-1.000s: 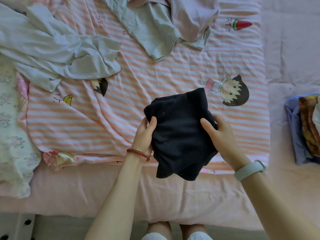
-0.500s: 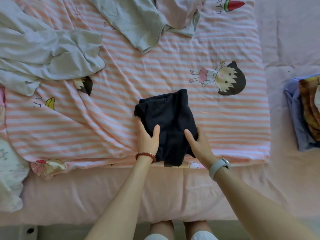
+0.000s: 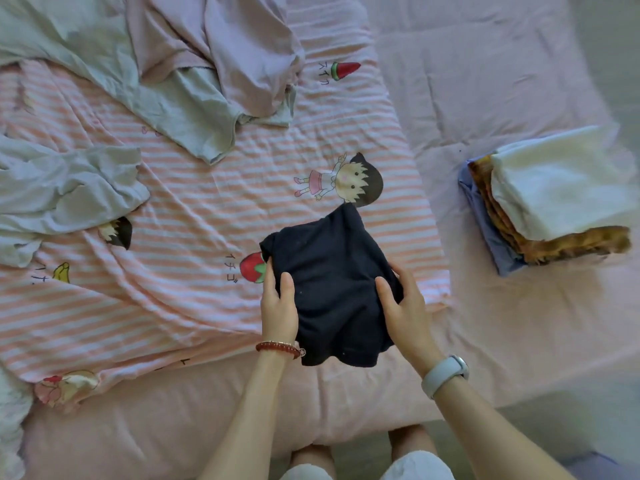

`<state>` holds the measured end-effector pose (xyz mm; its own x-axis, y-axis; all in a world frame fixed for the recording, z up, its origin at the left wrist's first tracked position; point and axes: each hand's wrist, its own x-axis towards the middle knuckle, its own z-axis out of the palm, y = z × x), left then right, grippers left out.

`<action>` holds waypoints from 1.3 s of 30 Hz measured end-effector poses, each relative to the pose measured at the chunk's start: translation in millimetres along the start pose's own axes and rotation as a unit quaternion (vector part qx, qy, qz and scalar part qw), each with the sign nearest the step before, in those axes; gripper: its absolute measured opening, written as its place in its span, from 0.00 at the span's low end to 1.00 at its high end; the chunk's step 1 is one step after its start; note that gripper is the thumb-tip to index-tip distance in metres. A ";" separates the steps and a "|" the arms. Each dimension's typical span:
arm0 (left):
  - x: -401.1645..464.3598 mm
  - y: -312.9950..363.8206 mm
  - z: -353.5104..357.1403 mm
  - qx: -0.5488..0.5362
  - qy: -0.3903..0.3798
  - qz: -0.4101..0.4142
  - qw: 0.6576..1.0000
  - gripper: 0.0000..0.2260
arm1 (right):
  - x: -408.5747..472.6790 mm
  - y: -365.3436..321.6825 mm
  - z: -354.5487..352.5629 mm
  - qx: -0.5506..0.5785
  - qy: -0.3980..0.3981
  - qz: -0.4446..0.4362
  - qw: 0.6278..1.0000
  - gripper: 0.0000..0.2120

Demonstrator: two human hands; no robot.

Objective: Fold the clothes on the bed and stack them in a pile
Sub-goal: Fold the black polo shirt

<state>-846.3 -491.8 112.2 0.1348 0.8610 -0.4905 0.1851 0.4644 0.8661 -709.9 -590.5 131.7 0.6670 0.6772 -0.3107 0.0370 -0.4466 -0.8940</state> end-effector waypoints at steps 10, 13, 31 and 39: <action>-43.6 68.1 237.4 -0.219 -0.083 -0.047 0.971 0.19 | 79.7 -22.7 -239.1 -0.003 0.073 -0.081 0.994 0.11; -64.1 79.2 320.1 -0.366 -0.138 -0.111 0.914 0.15 | 140.0 -26.6 -320.4 -0.080 0.054 -0.112 0.989 0.09; -85.8 21.6 455.6 -0.114 0.126 -0.261 0.950 0.07 | 259.5 48.1 -413.7 -0.314 0.071 -0.179 0.930 0.20; -29.7 49.5 458.5 0.068 0.011 -0.182 0.981 0.18 | 234.9 82.8 -410.7 -0.038 0.168 0.101 0.980 0.04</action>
<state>-394.8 -589.5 125.2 0.0159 0.6481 -0.7614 0.3449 0.7112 0.6125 -244.5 -708.6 117.3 0.8733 0.3455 -0.3435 -0.0739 -0.6030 -0.7943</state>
